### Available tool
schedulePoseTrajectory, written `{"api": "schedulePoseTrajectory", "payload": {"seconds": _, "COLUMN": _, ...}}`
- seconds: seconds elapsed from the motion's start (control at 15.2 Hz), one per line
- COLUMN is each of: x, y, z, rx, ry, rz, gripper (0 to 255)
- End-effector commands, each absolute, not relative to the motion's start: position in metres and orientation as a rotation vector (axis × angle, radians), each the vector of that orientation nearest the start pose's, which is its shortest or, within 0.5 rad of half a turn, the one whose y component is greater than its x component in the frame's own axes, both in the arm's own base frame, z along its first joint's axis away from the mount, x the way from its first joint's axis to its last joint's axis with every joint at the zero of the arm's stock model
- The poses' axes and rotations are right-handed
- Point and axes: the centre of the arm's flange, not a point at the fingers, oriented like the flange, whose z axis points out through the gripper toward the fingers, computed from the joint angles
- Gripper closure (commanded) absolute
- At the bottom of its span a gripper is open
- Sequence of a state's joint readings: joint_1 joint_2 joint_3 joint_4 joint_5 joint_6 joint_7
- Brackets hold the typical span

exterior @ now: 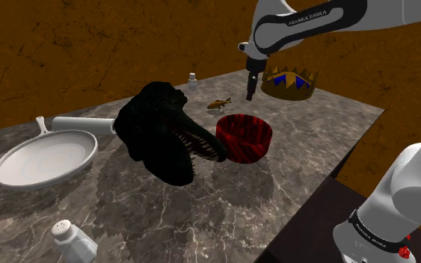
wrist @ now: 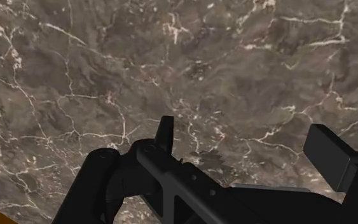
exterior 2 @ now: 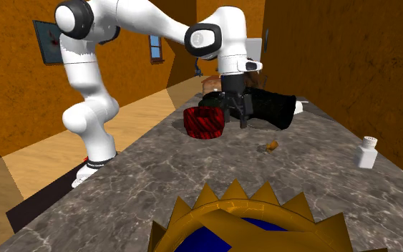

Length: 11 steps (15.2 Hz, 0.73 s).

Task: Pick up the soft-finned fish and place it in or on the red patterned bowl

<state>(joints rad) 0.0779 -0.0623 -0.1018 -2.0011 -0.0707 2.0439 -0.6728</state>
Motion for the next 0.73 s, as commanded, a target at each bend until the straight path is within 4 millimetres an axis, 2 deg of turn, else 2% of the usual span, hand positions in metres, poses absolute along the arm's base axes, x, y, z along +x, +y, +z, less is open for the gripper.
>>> {"api": "schedulePoseTrajectory", "payload": {"seconds": 0.0, "x": 0.571, "y": -0.017, "z": 0.483, "rx": -3.017, "ry": -1.179, "rz": -0.126, "gripper": 0}}
{"api": "schedulePoseTrajectory", "payload": {"seconds": 0.46, "x": 0.650, "y": 0.002, "z": 0.442, "rx": -2.891, "ry": -1.522, "rz": -0.115, "gripper": 0}}
{"api": "schedulePoseTrajectory", "payload": {"seconds": 0.53, "x": 0.659, "y": 0.005, "z": 0.437, "rx": -2.874, "ry": -1.561, "rz": -0.113, "gripper": 0}}
{"api": "schedulePoseTrajectory", "payload": {"seconds": 0.66, "x": 0.661, "y": 0.005, "z": 0.427, "rx": -2.874, "ry": -1.561, "rz": -0.113, "gripper": 0}}
